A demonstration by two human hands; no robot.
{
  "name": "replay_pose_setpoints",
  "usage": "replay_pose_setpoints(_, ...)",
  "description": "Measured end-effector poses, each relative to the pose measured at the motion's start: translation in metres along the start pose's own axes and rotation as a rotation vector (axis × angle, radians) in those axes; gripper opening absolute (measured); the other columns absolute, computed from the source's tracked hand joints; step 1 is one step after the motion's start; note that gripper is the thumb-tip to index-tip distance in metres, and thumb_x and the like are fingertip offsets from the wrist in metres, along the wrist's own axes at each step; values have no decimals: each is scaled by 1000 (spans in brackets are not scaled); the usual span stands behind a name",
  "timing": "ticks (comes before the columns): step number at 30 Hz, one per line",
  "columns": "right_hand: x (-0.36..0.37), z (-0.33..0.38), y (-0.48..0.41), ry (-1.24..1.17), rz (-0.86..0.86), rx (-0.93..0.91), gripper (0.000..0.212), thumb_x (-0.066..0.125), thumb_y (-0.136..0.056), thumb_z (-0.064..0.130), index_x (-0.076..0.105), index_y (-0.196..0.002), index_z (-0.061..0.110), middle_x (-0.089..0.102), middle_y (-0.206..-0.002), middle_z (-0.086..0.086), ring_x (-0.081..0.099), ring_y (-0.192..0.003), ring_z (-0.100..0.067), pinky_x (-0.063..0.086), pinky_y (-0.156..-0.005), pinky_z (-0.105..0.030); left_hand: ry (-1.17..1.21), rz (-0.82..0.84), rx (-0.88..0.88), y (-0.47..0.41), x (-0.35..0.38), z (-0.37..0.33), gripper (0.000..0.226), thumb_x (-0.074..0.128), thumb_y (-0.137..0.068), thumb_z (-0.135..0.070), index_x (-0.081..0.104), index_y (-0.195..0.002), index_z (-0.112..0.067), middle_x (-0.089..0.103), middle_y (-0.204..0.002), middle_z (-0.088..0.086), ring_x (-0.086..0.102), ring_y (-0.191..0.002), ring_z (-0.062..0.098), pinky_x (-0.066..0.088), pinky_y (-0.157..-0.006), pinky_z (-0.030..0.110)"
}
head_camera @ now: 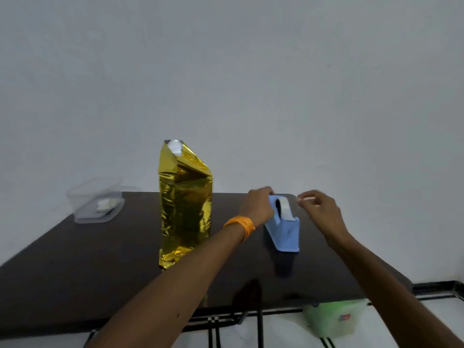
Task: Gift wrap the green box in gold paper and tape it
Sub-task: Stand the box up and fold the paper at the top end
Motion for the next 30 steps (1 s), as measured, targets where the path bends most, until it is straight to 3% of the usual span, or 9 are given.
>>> replay_pose_setpoints(4,29,59,-14,-183,27,-118,17,67,-91,36,67,-107,31,67,-108,3,64,-103,-15,56,-86,-39,-32,-271,96,-7,-98,-24,28,53,-86,-6,71,-104,-18,73,-99,5,66,-96,25,51,-81,31)
replay_pose_setpoints(7,60,105,-17,-315,103,-199,18,63,-94,36,64,-111,35,67,-109,3,67,-100,-15,58,-89,-41,7,-361,166,-3,-168,-35,25,53,-84,-5,73,-93,-18,73,-89,3,69,-84,24,57,-78,38)
replay_pose_setpoints(11,110,167,-8,-320,297,-336,24,54,-100,35,58,-124,35,69,-110,2,69,-98,-11,56,-94,-41,58,-377,188,8,-242,-26,29,49,-84,5,73,-88,-9,71,-82,2,68,-77,13,57,-71,29)
replay_pose_setpoints(15,159,196,3,-266,494,-374,31,47,-101,36,50,-131,40,72,-109,2,66,-107,-11,48,-102,-40,-186,-143,138,21,-260,5,43,43,-83,17,73,-99,-9,71,-100,5,62,-90,9,40,-65,1)
replay_pose_setpoints(16,167,198,6,-257,522,-369,33,46,-100,37,48,-133,42,73,-107,2,65,-109,-12,45,-103,-40,-257,-72,132,24,-257,16,45,43,-82,19,73,-102,-10,70,-107,5,61,-99,12,38,-69,1)
replay_pose_setpoints(18,180,199,10,-219,553,-370,35,41,-103,37,44,-138,40,72,-108,2,63,-112,-15,44,-97,-33,-361,12,107,28,-253,40,49,46,-81,19,72,-108,-13,66,-121,5,55,-116,19,38,-83,16)
replay_pose_setpoints(21,186,194,16,-165,530,-389,35,36,-106,38,42,-141,37,63,-120,-4,59,-112,-20,41,-84,-27,-514,73,61,32,-242,68,50,55,-82,16,67,-119,-15,55,-138,9,47,-127,26,39,-96,32)
replay_pose_setpoints(25,185,187,15,-170,495,-402,36,30,-108,41,40,-142,38,61,-117,-3,57,-109,-17,41,-81,-18,-549,67,97,18,-237,77,33,73,-81,-3,70,-111,-14,60,-129,9,52,-120,26,44,-99,39)
replay_pose_setpoints(30,187,183,8,-157,482,-420,36,28,-107,49,40,-141,44,55,-141,-6,57,-121,-25,40,-95,-35,-495,61,133,1,-247,64,14,74,-80,-4,72,-85,-16,69,-117,8,59,-110,25,50,-92,39)
Point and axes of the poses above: each hand's wrist, its own y-axis away from the middle knuckle, its own x-axis out of the palm, z = x × y, the point moved 10 cm from there along -y, towards the middle knuckle
